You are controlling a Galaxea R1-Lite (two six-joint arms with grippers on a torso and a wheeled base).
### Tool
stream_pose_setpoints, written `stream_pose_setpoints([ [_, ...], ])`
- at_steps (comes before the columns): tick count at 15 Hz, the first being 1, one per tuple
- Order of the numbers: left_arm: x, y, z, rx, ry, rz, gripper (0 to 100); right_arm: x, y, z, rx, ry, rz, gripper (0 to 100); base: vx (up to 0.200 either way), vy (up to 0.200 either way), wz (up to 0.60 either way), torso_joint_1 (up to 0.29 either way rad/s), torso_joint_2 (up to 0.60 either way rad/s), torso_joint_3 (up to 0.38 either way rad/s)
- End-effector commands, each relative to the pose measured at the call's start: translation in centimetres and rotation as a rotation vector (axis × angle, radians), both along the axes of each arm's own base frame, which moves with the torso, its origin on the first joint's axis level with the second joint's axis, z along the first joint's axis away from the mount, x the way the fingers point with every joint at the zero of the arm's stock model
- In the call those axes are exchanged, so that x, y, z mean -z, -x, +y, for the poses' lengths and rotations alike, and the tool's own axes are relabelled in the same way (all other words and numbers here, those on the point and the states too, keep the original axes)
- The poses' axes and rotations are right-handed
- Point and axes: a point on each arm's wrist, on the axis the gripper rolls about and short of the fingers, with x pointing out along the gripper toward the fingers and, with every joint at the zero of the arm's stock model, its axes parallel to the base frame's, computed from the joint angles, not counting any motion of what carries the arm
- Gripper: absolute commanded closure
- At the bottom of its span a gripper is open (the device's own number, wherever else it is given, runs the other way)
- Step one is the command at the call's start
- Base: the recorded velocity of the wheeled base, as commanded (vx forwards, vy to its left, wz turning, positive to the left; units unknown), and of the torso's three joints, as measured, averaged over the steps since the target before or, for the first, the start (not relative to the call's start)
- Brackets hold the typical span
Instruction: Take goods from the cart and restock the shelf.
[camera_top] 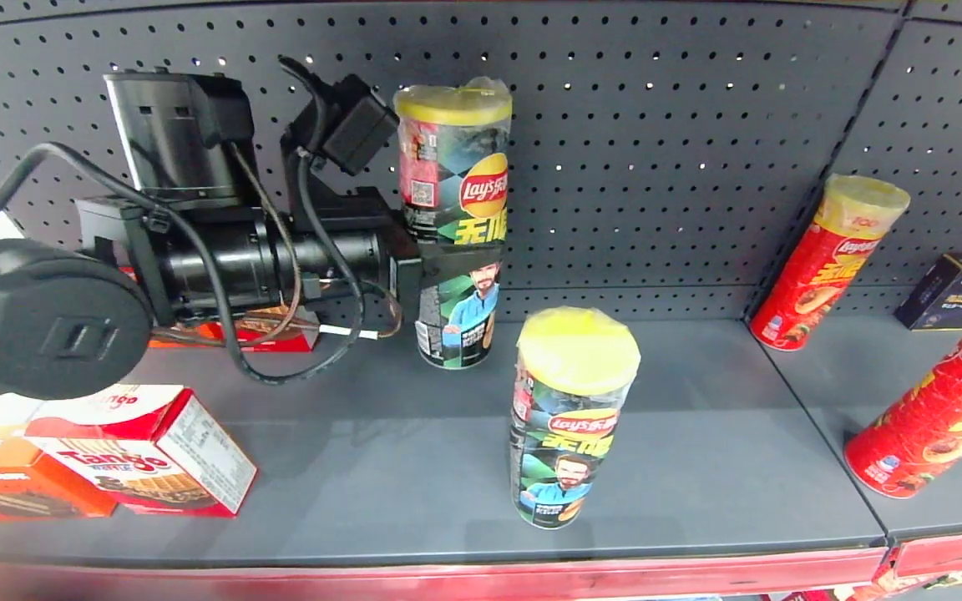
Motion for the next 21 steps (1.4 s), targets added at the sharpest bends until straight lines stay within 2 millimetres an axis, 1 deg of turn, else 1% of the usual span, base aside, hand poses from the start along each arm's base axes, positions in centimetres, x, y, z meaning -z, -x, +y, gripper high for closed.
stream_pose_setpoints([
  [1, 2.0, -2.0, -0.4, -0.013, -0.011, 0.035, 100, 0.0, 0.0, 0.0, -0.001, 0.001, 0.002, 0, 0.0, 0.0, 0.0, 0.0, 0.0, 0.0],
  [2, 2.7, -2.8, -0.2, -0.029, 0.002, 0.033, 100, 0.0, 0.0, 0.0, 0.0, 0.001, 0.002, 0, 0.0, 0.0, 0.0, 0.0, 0.0, 0.0],
  [4, 3.1, -3.4, -0.2, -0.032, 0.021, 0.033, 100, 0.0, 0.0, 0.0, 0.0, 0.001, 0.004, 0, 0.0, 0.0, 0.0, 0.0, 0.0, 0.0],
  [8, 3.9, -4.4, 0.2, 0.096, 0.049, 0.039, 100, 0.0, 0.0, 0.0, -0.001, 0.001, 0.002, 0, 0.0, 0.0, 0.0, 0.0, 0.0, 0.0],
  [13, 5.7, -6.0, -0.4, 0.17, 0.07, 0.049, 100, 0.0, 0.0, 0.0, 0.0, 0.001, 0.002, 0, 0.0, 0.0, 0.0, 0.0, 0.0, 0.0],
  [19, 6.3, -8.2, -0.8, 0.186, 0.073, 0.021, 100, 0.0, 0.0, 0.0, -0.001, 0.001, 0.002, 0, 0.0, 0.0, 0.0, 0.0, 0.0, 0.0],
  [21, 6.5, -8.5, -0.9, 0.189, 0.064, 0.003, 100, 0.0, 0.0, 0.0, 0.0, 0.001, 0.002, 0, 0.0, 0.0, 0.0, 0.0, 0.0, 0.0],
])
